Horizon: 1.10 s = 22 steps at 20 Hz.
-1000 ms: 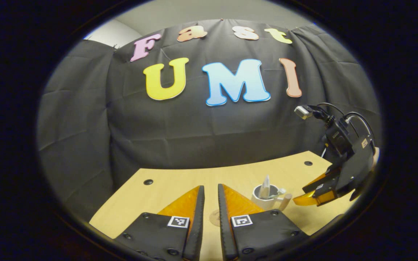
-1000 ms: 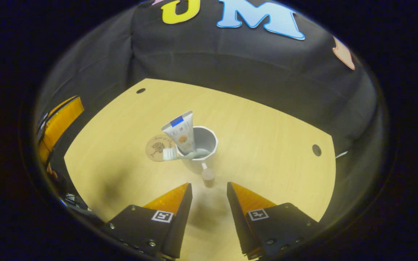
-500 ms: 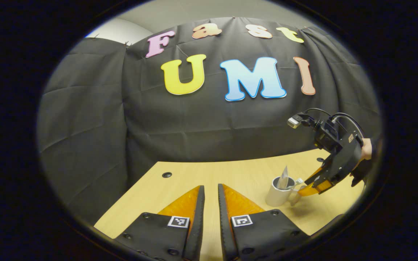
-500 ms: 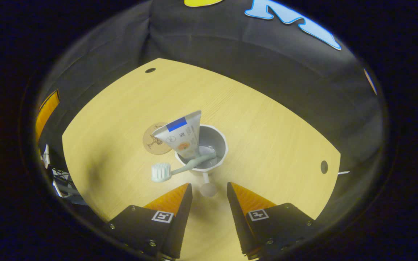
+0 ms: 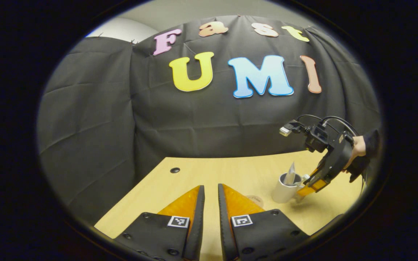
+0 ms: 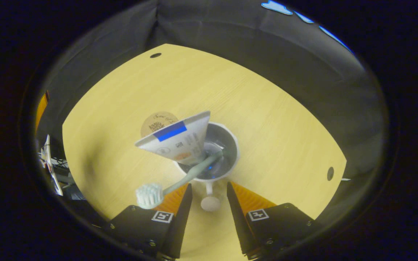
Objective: Put the toothbrush and toothpaste on the desktop into the cup, then pick up the cup and place it on the coaster on the desktop.
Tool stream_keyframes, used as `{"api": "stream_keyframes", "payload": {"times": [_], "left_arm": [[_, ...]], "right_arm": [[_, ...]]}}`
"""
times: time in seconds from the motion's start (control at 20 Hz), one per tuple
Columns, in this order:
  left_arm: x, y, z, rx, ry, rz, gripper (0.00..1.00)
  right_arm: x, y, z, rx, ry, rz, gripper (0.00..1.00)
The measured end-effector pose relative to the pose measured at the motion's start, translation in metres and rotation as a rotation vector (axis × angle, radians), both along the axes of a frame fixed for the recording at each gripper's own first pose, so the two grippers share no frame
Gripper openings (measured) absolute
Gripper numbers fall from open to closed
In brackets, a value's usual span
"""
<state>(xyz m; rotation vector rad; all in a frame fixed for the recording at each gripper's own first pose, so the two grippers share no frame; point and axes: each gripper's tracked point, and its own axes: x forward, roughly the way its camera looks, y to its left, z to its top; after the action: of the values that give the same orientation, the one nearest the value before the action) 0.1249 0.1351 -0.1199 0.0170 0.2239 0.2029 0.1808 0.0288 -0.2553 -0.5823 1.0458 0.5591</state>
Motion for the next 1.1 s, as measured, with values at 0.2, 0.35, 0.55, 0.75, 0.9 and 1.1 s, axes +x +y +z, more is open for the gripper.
{"api": "stream_keyframes", "payload": {"times": [0.2, 0.35, 0.55, 0.75, 0.9, 1.1], "left_arm": [[-0.005, 0.010, -0.002, 0.002, 0.011, 0.037, 0.28], [-0.010, 0.016, -0.007, -0.003, 0.026, 0.060, 0.28], [-0.015, 0.019, -0.010, -0.006, 0.036, 0.083, 0.28], [-0.016, 0.020, -0.013, -0.015, 0.042, 0.101, 0.31], [-0.015, 0.017, -0.012, -0.015, 0.038, 0.105, 0.31], [-0.016, 0.015, -0.010, -0.004, 0.033, 0.106, 0.28]], "right_arm": [[0.001, 0.000, -0.010, -0.002, 0.035, -0.006, 0.55], [0.001, 0.003, -0.015, -0.002, 0.060, 0.000, 0.45], [0.003, 0.004, -0.018, -0.001, 0.082, -0.010, 0.28], [0.001, 0.002, -0.017, -0.007, 0.088, -0.015, 0.24], [0.002, 0.003, -0.021, 0.001, 0.078, -0.023, 0.21], [0.001, 0.005, -0.019, 0.026, 0.068, -0.032, 0.21]]}}
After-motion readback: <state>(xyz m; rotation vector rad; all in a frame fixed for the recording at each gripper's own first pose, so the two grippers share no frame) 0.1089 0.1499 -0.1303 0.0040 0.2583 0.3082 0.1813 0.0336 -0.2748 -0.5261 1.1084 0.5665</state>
